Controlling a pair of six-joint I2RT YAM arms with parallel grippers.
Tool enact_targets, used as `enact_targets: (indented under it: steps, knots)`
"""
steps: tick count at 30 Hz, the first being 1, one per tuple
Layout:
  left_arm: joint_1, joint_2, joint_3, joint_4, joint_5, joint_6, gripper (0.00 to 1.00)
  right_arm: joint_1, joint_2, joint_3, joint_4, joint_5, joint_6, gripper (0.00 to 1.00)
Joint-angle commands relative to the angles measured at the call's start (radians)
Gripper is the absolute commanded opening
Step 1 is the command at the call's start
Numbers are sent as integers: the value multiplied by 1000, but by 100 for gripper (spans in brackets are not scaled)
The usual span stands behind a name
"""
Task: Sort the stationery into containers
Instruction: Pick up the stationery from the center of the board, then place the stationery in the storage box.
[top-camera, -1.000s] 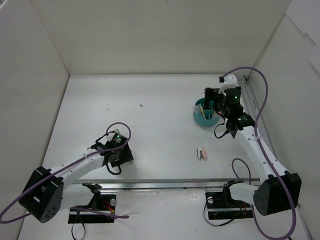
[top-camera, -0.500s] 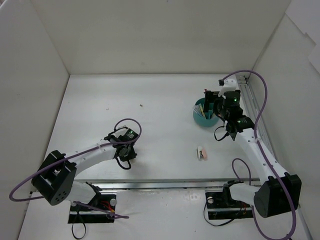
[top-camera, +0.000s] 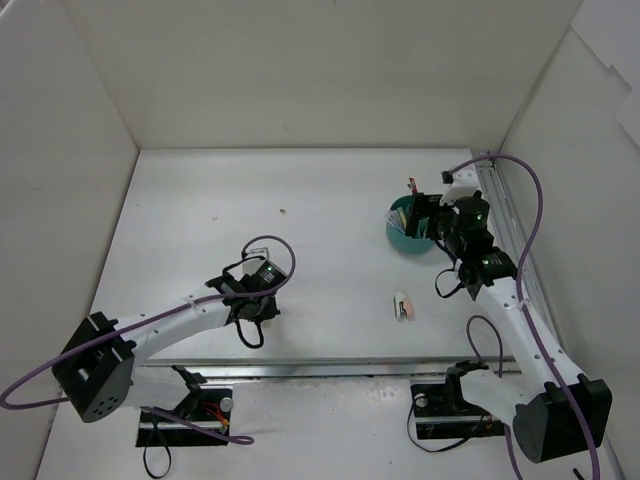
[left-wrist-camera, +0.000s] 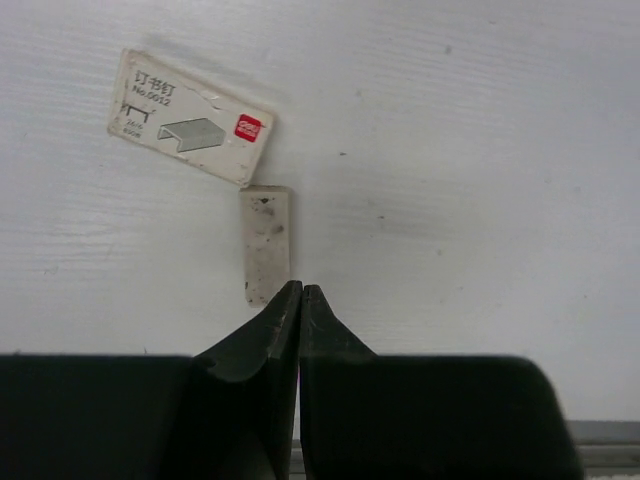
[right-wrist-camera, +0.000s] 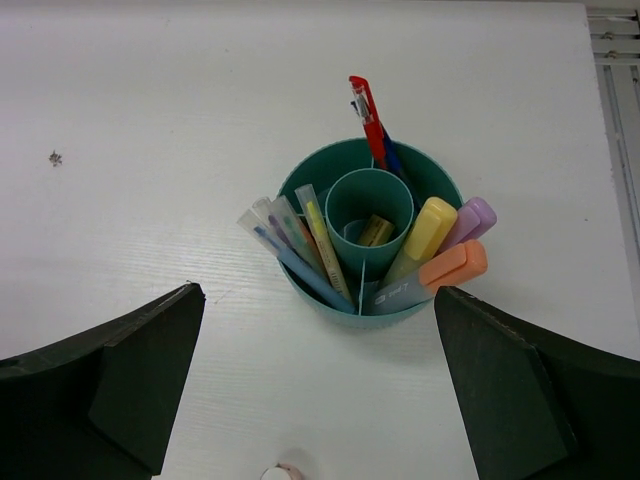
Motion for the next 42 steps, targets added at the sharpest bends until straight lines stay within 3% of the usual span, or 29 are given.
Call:
enact_targets:
  steps: [1, 3, 4, 5, 7, 9, 16, 19, 21, 25, 29, 32, 35, 39, 42]
  knots:
    - [-15, -56, 38, 52, -12, 103, 0, -2, -25, -9, 77, -39, 17, 98]
    - [-6, -42, 40, 44, -2, 102, 13, -5, -30, -17, 75, -36, 17, 98]
    - [-6, -24, 44, 21, -5, 91, 28, -5, -30, -17, 74, -39, 17, 98]
    - [-6, -14, 52, 8, -19, 79, 58, -5, -27, -17, 74, -41, 14, 98]
    - [-6, -1, 46, -7, -24, 60, 84, -2, -22, -17, 72, -46, 11, 98]
    - [-6, 4, 34, -3, -35, 51, 84, -5, -16, -11, 72, -46, 11, 98]
    - [-6, 108, 25, 74, 4, 72, 56, -5, 10, -6, 72, -43, 13, 98]
    - [-6, 157, 28, 65, -2, 65, 36, -2, 12, -5, 69, -41, 17, 98]
    - [-6, 177, 37, 51, -6, 56, 29, -3, 10, -5, 68, -49, 22, 98]
    - [-32, 148, 48, 28, -36, 53, 0, -1, -5, -9, 78, -117, 30, 98]
    - [-52, 69, 71, 49, -84, 152, 0, -5, 4, -6, 62, -199, 54, 98]
    - [-75, -32, 54, 208, -72, 327, 0, -2, 39, 9, 11, -312, 76, 98]
    - [-75, -132, 22, 376, 8, 535, 0, -1, 71, -3, 29, -507, 108, 98]
    - [-75, -203, -11, 516, 144, 758, 0, 44, 123, -52, 212, -819, 205, 98]
    - [-75, -168, 38, 550, 244, 867, 0, 121, 177, -43, 268, -901, 238, 98]
